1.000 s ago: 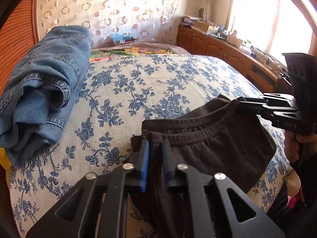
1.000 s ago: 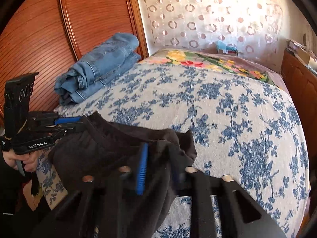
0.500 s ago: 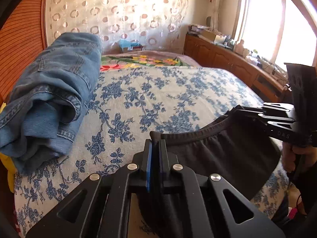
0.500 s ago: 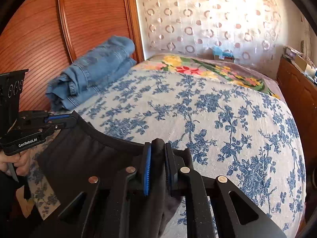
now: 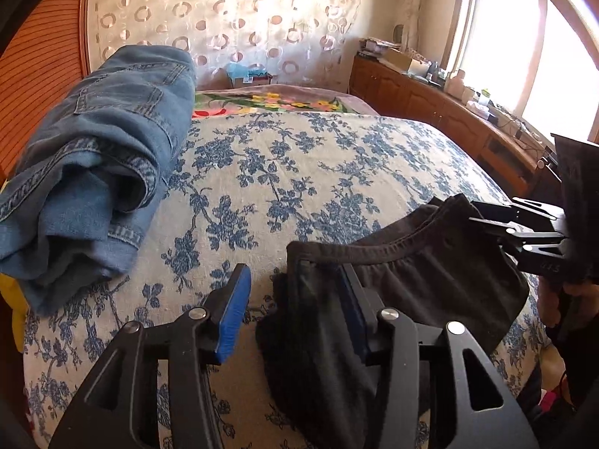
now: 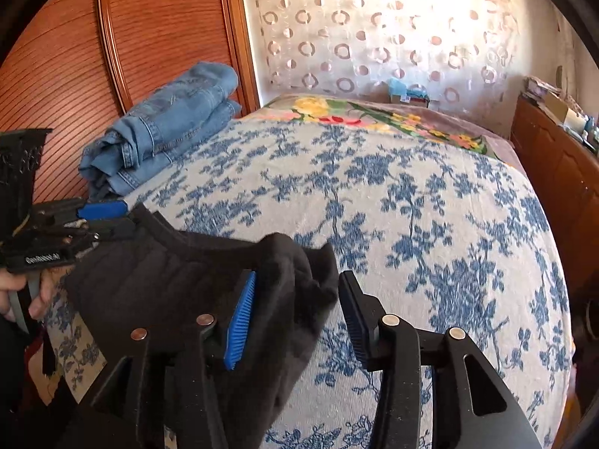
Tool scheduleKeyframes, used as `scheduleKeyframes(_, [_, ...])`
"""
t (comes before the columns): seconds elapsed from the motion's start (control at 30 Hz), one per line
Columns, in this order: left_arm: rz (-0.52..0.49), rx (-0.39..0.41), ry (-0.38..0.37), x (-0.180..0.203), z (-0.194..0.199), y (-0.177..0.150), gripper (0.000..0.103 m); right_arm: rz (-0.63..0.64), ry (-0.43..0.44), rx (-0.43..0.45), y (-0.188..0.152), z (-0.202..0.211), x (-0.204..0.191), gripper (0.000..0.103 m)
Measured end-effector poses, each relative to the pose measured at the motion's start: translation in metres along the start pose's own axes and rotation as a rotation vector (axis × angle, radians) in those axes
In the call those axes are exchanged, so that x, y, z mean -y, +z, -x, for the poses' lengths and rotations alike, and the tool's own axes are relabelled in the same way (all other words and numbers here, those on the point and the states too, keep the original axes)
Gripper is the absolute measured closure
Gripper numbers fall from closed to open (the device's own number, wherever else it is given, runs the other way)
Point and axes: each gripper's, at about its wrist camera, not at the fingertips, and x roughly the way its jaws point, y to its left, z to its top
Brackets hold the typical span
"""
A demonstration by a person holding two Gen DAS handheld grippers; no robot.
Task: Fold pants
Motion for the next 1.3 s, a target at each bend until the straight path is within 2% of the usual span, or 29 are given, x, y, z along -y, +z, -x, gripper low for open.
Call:
scheduleKeyframes(0.37, [0.011,-0.060,0.028,-0.002,-0.008,-0.017,0.054,-0.039,0.023,-0.068,0.000,-0.018,0.009,0.056])
scheduleKeyframes(0.67, [-0.021,-0.059,0.042,0.002,-0.010,-0.018,0.054,-0.046,0.031,-0.070,0.001,-0.022,0.010,0.055])
scheduleKeyframes(0.8, [-0.031,-0.045,0.036,0.004,-0.015,-0.014,0.051,-0.044,0.029,-0.070,0.001,-0.022,0.011,0.055])
scheduleKeyframes(0.9, [-0.040,-0.049,0.035,0.006,-0.017,-0.012,0.042,-0.045,0.030,-0.069,0.001,-0.022,0.010,0.055])
scheduleKeyframes(1.1, [-0.043,-0.060,0.048,0.008,-0.017,-0.012,0.041,-0.046,0.032,-0.068,0.001,-0.022,0.011,0.055])
scheduleKeyframes(1.23, [-0.040,-0.058,-0.013,0.010,-0.014,-0.014,0.062,-0.047,0.033,-0.068,0.000,-0.022,0.010,0.055])
scheduleKeyframes(1.3, [-0.039,-0.060,-0.026,0.011,-0.014,-0.014,0.066,-0.048,0.035,-0.068,0.000,-0.022,0.011,0.055])
